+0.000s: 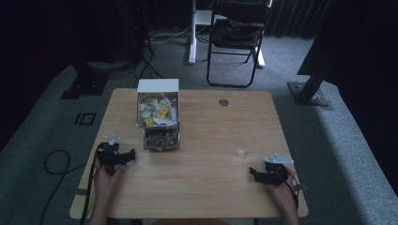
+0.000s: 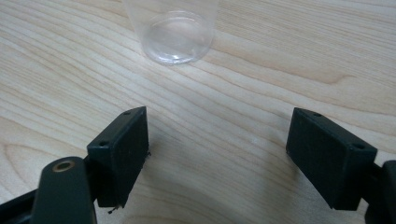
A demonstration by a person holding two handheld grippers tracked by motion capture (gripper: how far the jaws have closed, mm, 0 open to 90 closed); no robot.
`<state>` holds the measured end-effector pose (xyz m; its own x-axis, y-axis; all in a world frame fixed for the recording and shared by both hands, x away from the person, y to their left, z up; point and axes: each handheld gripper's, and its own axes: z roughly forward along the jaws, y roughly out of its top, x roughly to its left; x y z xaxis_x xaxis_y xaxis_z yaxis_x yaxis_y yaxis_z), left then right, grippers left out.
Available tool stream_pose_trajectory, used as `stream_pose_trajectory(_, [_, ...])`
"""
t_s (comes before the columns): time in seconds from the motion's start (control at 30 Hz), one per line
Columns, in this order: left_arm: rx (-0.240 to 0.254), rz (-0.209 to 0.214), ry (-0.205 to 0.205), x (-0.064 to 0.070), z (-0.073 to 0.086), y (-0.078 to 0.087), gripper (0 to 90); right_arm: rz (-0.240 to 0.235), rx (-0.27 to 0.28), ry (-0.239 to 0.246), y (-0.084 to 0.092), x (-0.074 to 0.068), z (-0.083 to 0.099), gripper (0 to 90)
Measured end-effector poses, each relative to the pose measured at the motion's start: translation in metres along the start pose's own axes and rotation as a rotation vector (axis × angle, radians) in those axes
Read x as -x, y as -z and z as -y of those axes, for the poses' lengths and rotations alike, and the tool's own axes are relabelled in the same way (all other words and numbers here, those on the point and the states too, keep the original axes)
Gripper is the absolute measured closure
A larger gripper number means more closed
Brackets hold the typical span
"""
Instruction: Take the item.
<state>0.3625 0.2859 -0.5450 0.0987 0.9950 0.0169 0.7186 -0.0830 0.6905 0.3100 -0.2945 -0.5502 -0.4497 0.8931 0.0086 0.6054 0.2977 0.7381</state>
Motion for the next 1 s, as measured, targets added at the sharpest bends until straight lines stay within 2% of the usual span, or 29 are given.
stream_pose_trajectory(0.13, [0.000,-0.001,0.001,0.000,0.000,0.000,5.6,-0.007,-0.003,0.006,0.000,-0.001,0.000,19.9])
stream_pose_trajectory(0.2, [0.000,-0.002,0.002,0.000,0.000,0.000,5.6,-0.013,-0.012,0.012,-0.001,-0.003,0.000,14.8])
stream_pose_trajectory(0.3, [0.000,-0.003,0.003,0.000,0.000,0.000,5.5,-0.016,-0.017,0.014,0.000,-0.004,-0.001,15.0])
stream_pose_trajectory(0.5, [0.000,-0.003,0.002,0.000,0.000,0.000,5.6,-0.024,-0.021,0.018,0.001,-0.006,-0.003,22.9])
stream_pose_trajectory(0.6, [0.000,-0.003,0.003,0.000,0.000,0.000,5.5,-0.042,-0.015,0.035,0.002,-0.012,-0.005,28.2])
stream_pose_trajectory(0.63, [0.001,-0.002,0.003,0.000,0.000,0.000,5.6,-0.054,-0.007,0.056,0.004,-0.017,-0.008,32.2])
stream_pose_trajectory(0.77, [0.001,-0.002,0.003,0.000,0.000,0.000,5.6,-0.061,0.015,0.076,0.007,-0.024,-0.012,36.8])
stream_pose_trajectory(0.8, [0.000,-0.003,0.003,0.000,0.000,0.000,5.5,-0.060,0.027,0.085,0.008,-0.027,-0.014,40.3])
stream_pose_trajectory(1.0, [0.001,-0.003,0.004,0.001,0.000,0.000,5.6,-0.081,0.047,0.099,0.012,-0.035,-0.019,44.2])
